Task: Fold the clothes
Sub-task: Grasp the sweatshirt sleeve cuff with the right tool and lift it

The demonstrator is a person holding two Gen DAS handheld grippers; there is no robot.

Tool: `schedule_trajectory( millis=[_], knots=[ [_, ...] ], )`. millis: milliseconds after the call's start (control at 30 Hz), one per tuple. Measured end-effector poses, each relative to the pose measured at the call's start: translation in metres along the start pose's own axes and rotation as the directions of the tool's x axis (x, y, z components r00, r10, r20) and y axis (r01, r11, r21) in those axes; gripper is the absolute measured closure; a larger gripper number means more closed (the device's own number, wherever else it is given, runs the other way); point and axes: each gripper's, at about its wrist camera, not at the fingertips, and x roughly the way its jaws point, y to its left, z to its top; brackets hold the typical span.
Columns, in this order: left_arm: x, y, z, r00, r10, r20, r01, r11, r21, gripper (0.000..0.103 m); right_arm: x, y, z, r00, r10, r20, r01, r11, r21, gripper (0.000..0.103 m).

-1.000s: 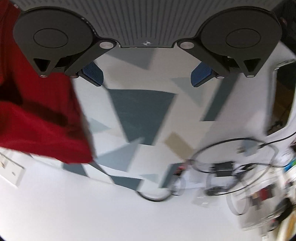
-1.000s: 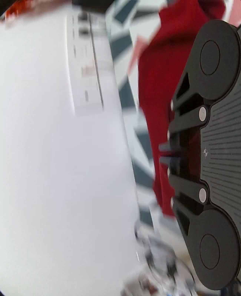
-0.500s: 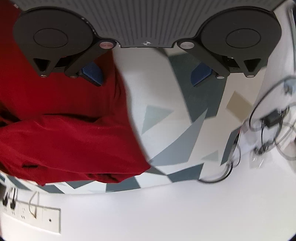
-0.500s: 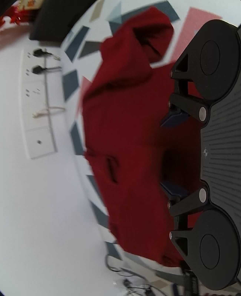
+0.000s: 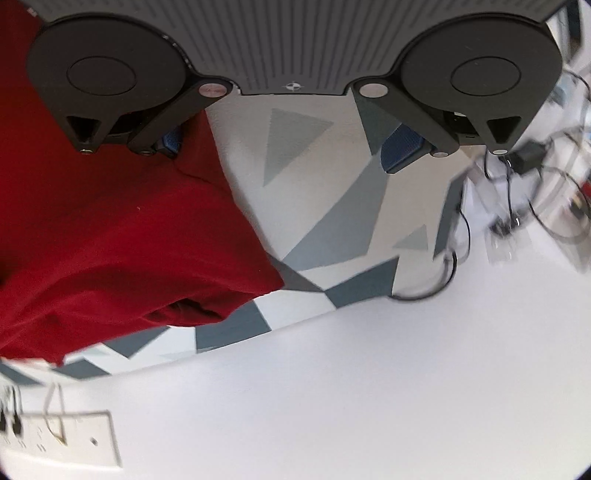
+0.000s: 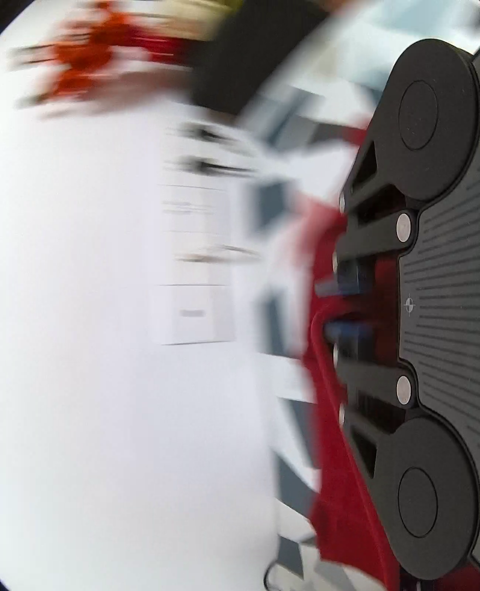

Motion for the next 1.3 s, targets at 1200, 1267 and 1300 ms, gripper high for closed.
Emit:
schedule_trajectory(
  millis=[1200, 1267, 1300],
  knots=[
    [0.002, 0.015, -0.011, 1.000, -0.007, 0.002, 0.007, 0.999, -0.042, 0.000, 0.019, -0.096, 0.020, 0.942, 0.332, -0.043, -0.173, 0.595, 0.785, 0.099],
    [0.002, 0.013, -0.011, 1.000, -0.002, 0.007, 0.003, 1.000, -0.029, 0.000, 0.007, -0.099, 0.008, 0.933, 0.326, -0.155, -0.097, 0.639, 0.763, 0.098],
    [0.002, 0.014, -0.011, 1.000, -0.004, 0.008, 0.004, 1.000, -0.029, 0.000, 0.006, -0.101, -0.003, 0.923, 0.316, -0.221, -0.047, 0.661, 0.749, 0.098]
  ],
)
